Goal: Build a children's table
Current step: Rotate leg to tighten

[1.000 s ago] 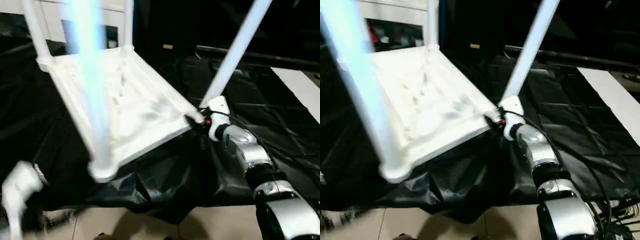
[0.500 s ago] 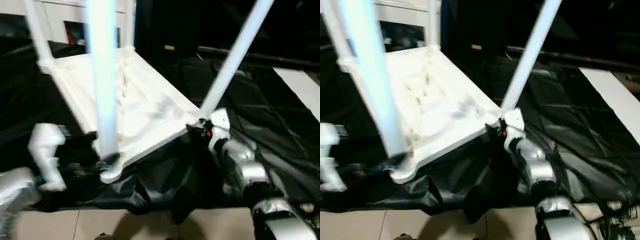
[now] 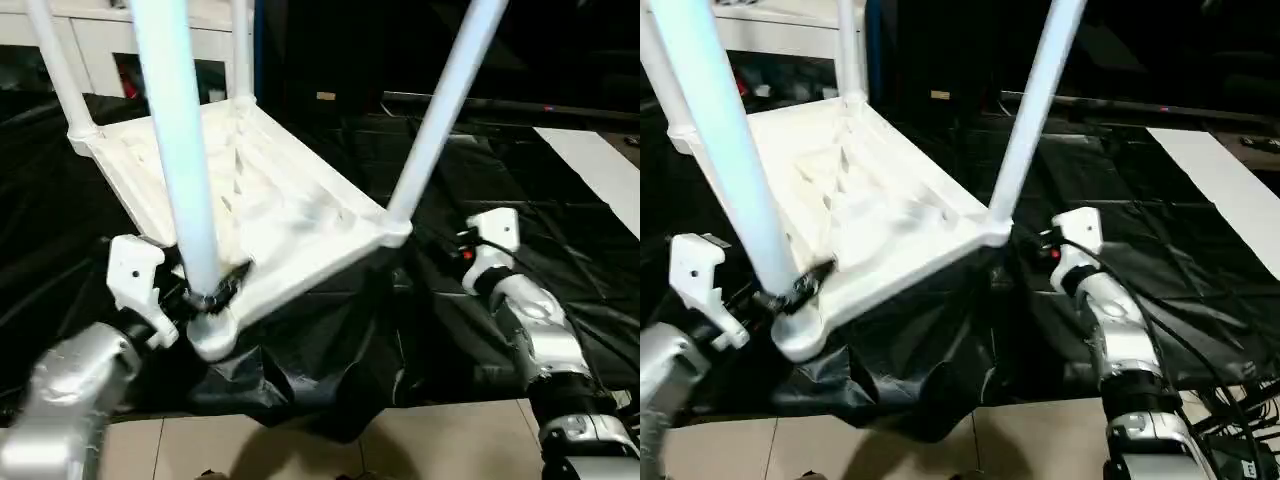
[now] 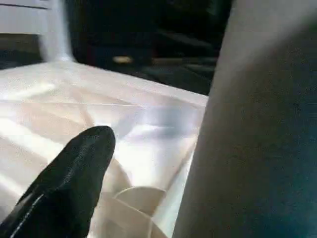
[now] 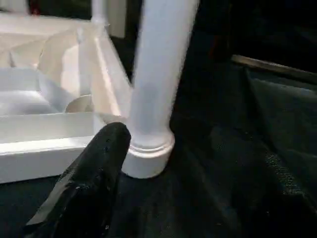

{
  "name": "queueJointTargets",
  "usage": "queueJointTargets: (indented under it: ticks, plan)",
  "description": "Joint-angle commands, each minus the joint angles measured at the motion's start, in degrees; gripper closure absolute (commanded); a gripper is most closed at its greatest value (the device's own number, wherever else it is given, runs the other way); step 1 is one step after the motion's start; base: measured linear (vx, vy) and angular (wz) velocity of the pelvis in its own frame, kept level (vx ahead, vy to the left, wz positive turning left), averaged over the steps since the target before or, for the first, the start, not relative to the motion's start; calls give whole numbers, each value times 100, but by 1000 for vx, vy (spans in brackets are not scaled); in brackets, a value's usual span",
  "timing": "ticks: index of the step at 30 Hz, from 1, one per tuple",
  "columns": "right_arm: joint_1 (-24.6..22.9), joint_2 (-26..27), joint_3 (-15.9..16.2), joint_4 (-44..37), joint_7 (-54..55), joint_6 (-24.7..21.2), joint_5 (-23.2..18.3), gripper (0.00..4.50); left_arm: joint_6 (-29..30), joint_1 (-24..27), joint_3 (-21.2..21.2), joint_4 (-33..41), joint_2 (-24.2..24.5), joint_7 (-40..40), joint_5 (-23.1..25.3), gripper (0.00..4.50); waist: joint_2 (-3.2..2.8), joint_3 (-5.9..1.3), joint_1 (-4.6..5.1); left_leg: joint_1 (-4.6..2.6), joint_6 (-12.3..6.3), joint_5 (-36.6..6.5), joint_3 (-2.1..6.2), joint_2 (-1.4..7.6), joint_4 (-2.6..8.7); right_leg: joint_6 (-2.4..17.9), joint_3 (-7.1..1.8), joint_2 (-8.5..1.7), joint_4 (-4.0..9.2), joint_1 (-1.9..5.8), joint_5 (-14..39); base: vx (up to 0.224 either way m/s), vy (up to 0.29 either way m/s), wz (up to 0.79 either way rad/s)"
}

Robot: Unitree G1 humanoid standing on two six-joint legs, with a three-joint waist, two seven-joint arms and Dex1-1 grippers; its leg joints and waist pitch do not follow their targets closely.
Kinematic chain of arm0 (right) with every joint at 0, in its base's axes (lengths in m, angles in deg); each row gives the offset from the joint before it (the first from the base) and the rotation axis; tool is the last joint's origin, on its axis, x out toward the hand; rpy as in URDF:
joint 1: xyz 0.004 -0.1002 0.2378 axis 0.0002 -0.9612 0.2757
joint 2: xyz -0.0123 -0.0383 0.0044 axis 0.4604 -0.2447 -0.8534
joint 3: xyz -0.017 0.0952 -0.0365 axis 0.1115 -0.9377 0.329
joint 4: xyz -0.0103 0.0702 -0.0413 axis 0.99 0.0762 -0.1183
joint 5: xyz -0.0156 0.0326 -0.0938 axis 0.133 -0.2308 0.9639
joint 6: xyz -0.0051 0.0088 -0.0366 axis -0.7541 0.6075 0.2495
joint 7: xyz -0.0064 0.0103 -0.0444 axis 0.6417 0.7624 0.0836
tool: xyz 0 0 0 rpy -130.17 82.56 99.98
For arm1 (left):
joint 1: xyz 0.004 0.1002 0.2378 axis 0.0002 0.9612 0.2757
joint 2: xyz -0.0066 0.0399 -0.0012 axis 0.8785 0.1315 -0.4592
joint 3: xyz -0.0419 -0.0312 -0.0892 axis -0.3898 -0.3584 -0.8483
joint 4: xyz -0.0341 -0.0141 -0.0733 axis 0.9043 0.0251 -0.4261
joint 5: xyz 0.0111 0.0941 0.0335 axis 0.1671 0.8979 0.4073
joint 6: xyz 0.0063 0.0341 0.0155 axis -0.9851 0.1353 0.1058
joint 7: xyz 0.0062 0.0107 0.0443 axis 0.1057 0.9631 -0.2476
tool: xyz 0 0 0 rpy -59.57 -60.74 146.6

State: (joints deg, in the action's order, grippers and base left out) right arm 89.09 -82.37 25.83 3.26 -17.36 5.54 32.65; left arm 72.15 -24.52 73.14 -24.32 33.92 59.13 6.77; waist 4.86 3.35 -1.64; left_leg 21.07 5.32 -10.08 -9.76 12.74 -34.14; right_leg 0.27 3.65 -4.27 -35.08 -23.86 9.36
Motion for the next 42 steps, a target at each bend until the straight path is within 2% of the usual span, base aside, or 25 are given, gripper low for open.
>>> queueJointTargets:
  ticks: [1, 2, 5, 7, 8, 9, 10, 11, 13, 14, 15, 16, 18, 21, 24, 25, 26, 29, 31, 33, 36, 38, 40, 41, 42]
  plan:
    - [-38, -90, -183, -167, 51, 76, -123, 139, -105, 81, -43, 69, -56, -183, 104, 5, -78, -333, -4, -30, 45, -2235, -14, -13, 390, 282, -152, -182, 583, 180, 2798, 0, 0, 0]
    - [36, -84, -208, -108, -26, 105, -165, 139, -213, 213, -112, 82, -119, -405, 244, 5, -98, -343, -13, -43, 19, -2254, -8, -8, 390, 277, -146, -178, 588, 169, 2808, 0, 0, 0]
    - [239, -79, -160, 74, -178, 174, -162, 139, -451, 374, -352, -29, -183, -842, 542, 5, -70, -339, -10, -32, -19, -2278, -8, -9, 384, 268, -130, -173, 599, 159, 2841, 0, 0, 0]
    - [352, -66, -132, 161, -214, 186, -142, 139, -585, 437, -536, -128, -209, -1092, 677, 5, -92, -338, 2, -23, -36, -2246, -1, -6, 388, 278, -123, -171, 594, 162, 2803, 0, 0, 0]
    - [422, -52, -111, 212, -241, 190, -133, 139, -643, 478, -666, -185, -200, -1244, 770, 5, -3, -333, 26, -7, -58, -2270, -4, -11, 380, 275, -108, -165, 599, 167, 2852, 0, 0, 0]
    - [492, -38, -91, 263, -269, 193, -125, 139, -701, 519, -797, -243, -191, -1397, 864, 5, -47, -333, 27, 13, -53, -2229, 12, -15, 390, 270, -105, -179, 578, 188, 2879, 0, 0, 0]
    - [621, 3, -52, 366, -349, 191, -129, 139, -791, 585, -1066, -341, -182, -1689, 979, 5, -59, -336, 27, -5, -60, -2227, 8, -12, 381, 253, -106, -180, 588, 169, 2892, 0, 0, 0]
    - [741, 73, 14, 458, -528, 169, -159, 139, -852, 639, -1351, -432, -160, -1914, 1019, 5, 21, -339, 42, 18, -92, -2204, 17, -22, 373, 250, -94, -186, 565, 180, 2949, 0, 0, 0]
    - [858, 166, 102, 552, -810, 120, -207, 139, -920, 691, -1620, -521, -116, -2111, 1037, 5, -42, -338, 79, -3, -88, -2266, 37, -7, 384, 261, -95, -192, 592, 156, 2958, 0, 0, 0]
    - [895, 210, 152, 579, -986, 67, -241, 139, -941, 712, -1684, -558, -74, -2142, 1056, 5, -51, -348, 73, -29, -103, -2298, 32, 1, 380, 300, -106, -188, 593, 138, 2865, 0, 0, 0]
    - [931, 282, 280, 584, -1348, -15, -283, 139, -959, 730, -1764, -615, -8, -2169, 1076, 5, -10, -354, 56, -41, -157, -2289, 33, 15, 392, 404, -119, -179, 563, 132, 2642, 0, 0, 0]
    - [958, 341, 382, 589, -1649, -91, -322, 139, -966, 739, -1832, -665, 39, -2196, 1097, 5, -6, -361, 52, -34, -171, -2255, 37, 30, 406, 469, -127, -182, 547, 141, 2512, 0, 0, 0]
    - [1006, 426, 535, 633, -2084, -154, -357, 139, -1013, 732, -1931, -745, 95, -2213, 1075, 5, -25, -371, 13, -32, -198, -2155, 41, 68, 434, 681, -143, -191, 487, 162, 2086, 0, 0, 0]
    - [1143, 570, 654, 803, -2554, -195, -395, 139, -1114, 635, -2027, -842, 143, -2183, 928, 5, -12, -380, -77, -56, -172, -2043, 11, 82, 442, 883, -170, -201, 448, 163, 1696, 0, 0, 0]
    - [1219, 607, 742, 960, -2644, -40, -257, 139, -1168, 537, -2015, -875, 194, -2116, 857, 5, 1, -375, -132, -51, -156, -1924, 5, 81, 452, 954, -180, -225, 413, 186, 1542, 0, 0, 0]
    - [1284, 608, 717, 1092, -2617, -162, -248, 139, -1178, 474, -1997, -892, 218, -2054, 785, 5, 7, -370, -147, -58, -142, -1942, 0, 81, 455, 949, -182, -228, 423, 185, 1579, 0, 0, 0]
    - [1300, 601, 711, 1130, -2595, -179, -238, 111, -1181, 455, -1989, -903, 228, -2030, 759, 0, 3, -365, -169, -73, -92, -2024, -1, 75, 455, 933, -183, -238, 432, 177, 1732, 0, 0, 0]
    - [1284, 489, 702, 1229, -2507, -77, -162, 102, -1234, 359, -1920, -1022, 329, -1858, 682, 0, -3, -354, -205, -90, 0, -2207, 7, 71, 464, 835, -181, -248, 464, 162, 1983, 0, 0, 0]
    - [1194, 378, 691, 1158, -2526, -23, -139, 71, -1254, 336, -1879, -1091, 390, -1758, 663, 0, 13, -355, -209, -93, 36, -2327, 13, 59, 461, 712, -177, -249, 490, 159, 2193, 0, 0, 0]
    - [1029, 218, 671, 1000, -2620, -9, -134, 65, -1293, 338, -1839, -1166, 463, -1611, 605, 0, -2, -352, -219, -92, 45, -2367, 19, 55, 465, 648, -176, -251, 510, 158, 2304, 0, 0, 0]
    - [732, -32, 659, 700, -2897, -70, -172, 37, -1301, 377, -1752, -1206, 551, -1354, 490, 0, -9, -355, -257, -95, 46, -2373, 19, 62, 464, 608, -178, -243, 512, 158, 2278, 0, 0, 0]
    - [558, -138, 699, 488, -3096, -156, -207, 21, -1298, 399, -1710, -1202, 571, -1260, 456, 0, 16, -361, -263, -80, 29, -2400, 19, 62, 465, 593, -174, -240, 521, 168, 2291, 0, 0, 0]
    - [110, -314, 838, -124, -3591, -402, -359, 7, -1287, 418, -1638, -1259, 609, -1146, 409, 0, 26, -351, -283, -76, -22, -2410, 19, 61, 470, 529, -180, -225, 536, 176, 2327, 0, 0, 0]
    - [36, -298, 861, -265, -3607, -468, -402, 7, -1284, 401, -1610, -1289, 610, -1151, 425, 0, -57, -351, -281, -82, -4, -2445, 37, 70, 484, 548, -182, -237, 522, 168, 2320, 0, 0, 0]
    - [-25, -244, 902, -406, -3558, -535, -424, 7, -1284, 376, -1580, -1314, 596, -1133, 404, 0, -56, -347, -270, -81, 3, -2511, 45, 53, 484, 527, -161, -230, 544, 166, 2477, 0, 0, 0]
